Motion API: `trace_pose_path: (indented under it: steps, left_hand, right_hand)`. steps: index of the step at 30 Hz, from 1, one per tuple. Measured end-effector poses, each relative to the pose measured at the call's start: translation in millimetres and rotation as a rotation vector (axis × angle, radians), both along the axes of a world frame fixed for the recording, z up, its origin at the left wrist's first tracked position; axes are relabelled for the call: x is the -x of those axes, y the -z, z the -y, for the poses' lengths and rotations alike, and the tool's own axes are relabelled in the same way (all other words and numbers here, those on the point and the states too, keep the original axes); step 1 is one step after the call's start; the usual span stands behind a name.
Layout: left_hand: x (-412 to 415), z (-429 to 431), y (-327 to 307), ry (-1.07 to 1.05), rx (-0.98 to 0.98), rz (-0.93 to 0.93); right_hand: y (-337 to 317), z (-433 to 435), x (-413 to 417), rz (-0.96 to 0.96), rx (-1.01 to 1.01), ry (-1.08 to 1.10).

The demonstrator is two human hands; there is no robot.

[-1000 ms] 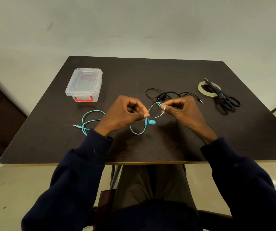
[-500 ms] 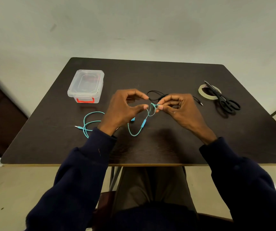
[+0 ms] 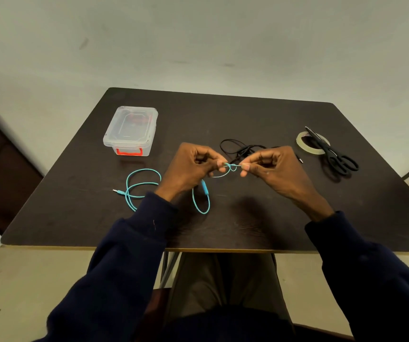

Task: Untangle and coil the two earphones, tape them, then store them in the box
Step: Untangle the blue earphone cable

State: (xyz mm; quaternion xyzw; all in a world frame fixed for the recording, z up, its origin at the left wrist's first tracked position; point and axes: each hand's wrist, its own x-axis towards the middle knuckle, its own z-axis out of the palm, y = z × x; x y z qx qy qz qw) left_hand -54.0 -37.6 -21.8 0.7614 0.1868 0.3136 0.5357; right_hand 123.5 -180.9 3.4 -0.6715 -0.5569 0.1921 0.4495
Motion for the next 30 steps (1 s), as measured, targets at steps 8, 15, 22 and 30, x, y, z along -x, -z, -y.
trace_pose_path:
  steps: [8, 15, 22, 30]
  left_hand:
    - [-4.3, 7.6, 0.6, 0.006, 0.160, 0.055]
    - [-6.6, 13.5, -0.5, 0.002, 0.176, 0.032]
    - [-6.5, 18.5, -2.4, -0.008, 0.193, 0.018]
    - [-5.7, 21.9, -4.6, -0.048, 0.273, -0.004]
  right_hand:
    - [7.3, -2.1, 12.4, -0.010, -0.015, 0.157]
    - [13.0, -4.1, 18.5, -0.022, -0.042, 0.189]
    - [14.1, -4.7, 21.6, -0.070, -0.081, 0.173]
    - [12.8, -1.9, 23.0, -0.008, -0.070, 0.142]
